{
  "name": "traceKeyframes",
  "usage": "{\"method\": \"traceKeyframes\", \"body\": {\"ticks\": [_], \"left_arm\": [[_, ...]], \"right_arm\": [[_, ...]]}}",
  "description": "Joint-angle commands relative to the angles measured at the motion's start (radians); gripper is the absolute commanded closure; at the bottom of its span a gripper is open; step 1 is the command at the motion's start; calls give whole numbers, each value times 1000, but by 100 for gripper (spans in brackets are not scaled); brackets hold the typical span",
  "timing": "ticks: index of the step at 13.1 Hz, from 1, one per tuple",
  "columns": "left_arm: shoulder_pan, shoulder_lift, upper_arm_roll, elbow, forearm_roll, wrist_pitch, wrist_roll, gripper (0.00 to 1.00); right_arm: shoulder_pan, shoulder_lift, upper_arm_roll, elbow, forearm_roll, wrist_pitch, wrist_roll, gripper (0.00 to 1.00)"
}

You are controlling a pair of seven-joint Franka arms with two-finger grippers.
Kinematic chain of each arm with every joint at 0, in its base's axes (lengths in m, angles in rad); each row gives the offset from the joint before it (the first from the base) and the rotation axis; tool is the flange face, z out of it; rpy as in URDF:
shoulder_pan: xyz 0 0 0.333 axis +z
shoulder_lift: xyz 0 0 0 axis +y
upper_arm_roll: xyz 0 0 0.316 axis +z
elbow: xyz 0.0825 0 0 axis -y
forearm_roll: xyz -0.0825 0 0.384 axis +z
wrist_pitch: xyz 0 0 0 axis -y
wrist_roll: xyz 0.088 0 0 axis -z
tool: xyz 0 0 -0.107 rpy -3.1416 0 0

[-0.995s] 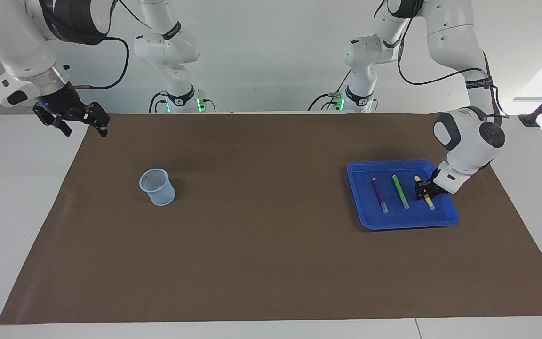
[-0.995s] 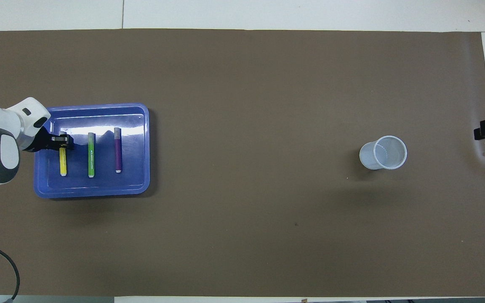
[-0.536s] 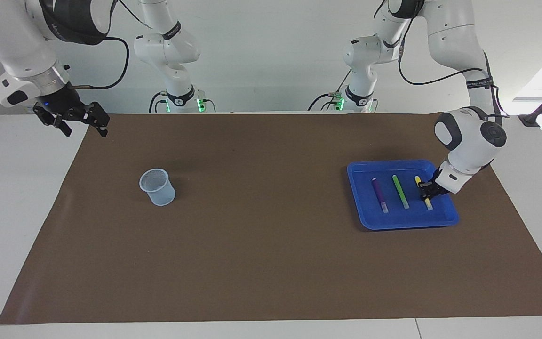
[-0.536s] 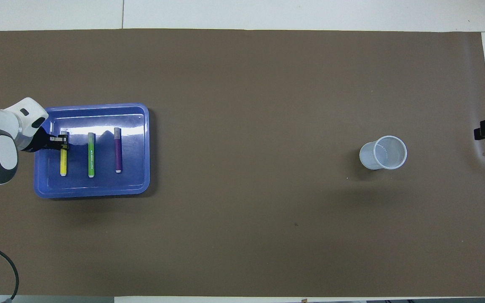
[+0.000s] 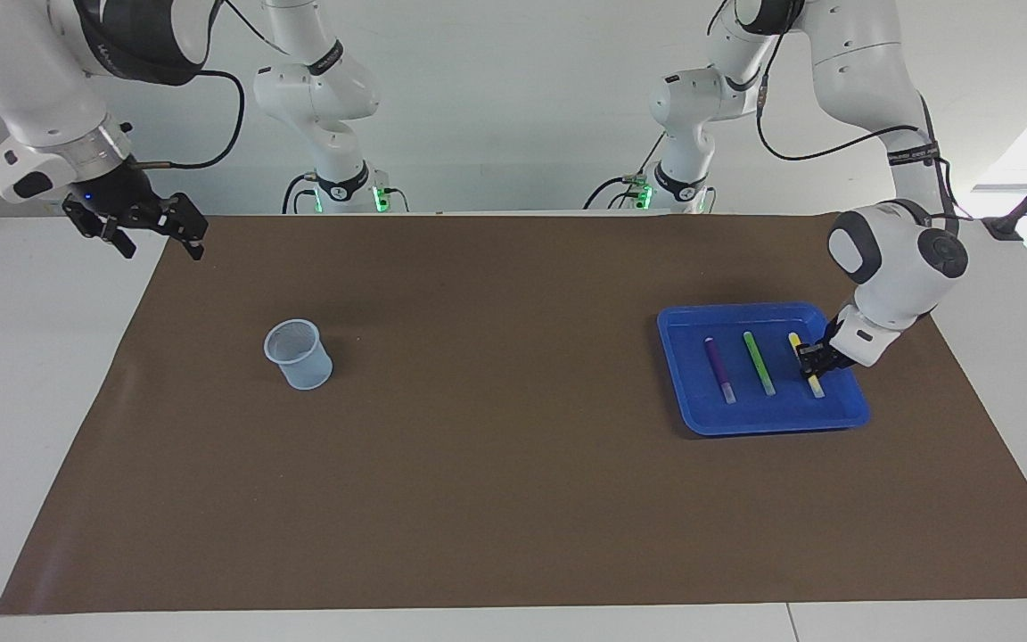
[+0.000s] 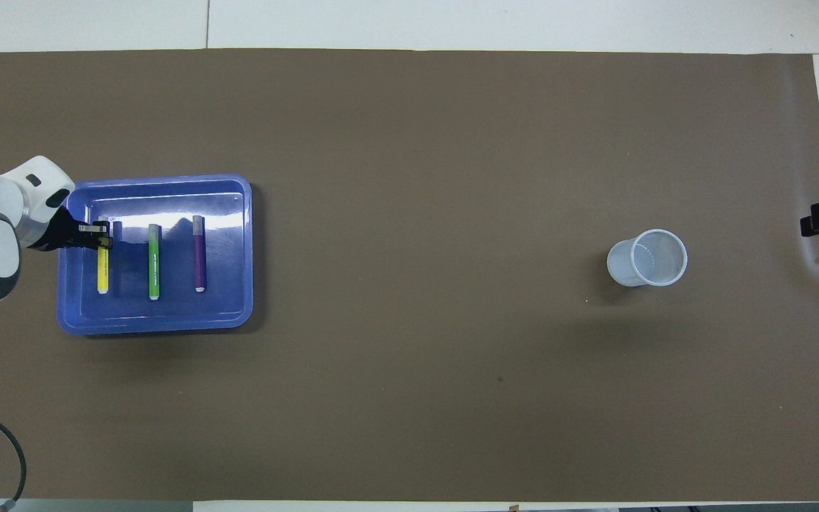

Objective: Transfer and insert pens with both arms
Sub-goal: 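Lower the left gripper onto the yellow pen and grasp it, then lift the yellow pen with the left gripper while the right gripper approaches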

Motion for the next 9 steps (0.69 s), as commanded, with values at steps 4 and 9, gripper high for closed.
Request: {"method": "traceKeyframes", "body": {"ticks": [4,9], "left_arm": [[-17,-16,-95,230,-8,-344,-296,100],[-6,-80,-248,329,-159,-553,-795,100]], "right_arm": [[-5,-18,1,-14,18,-1,-13,0],[-5,-18,1,-14,18,-1,-13,0]]}}
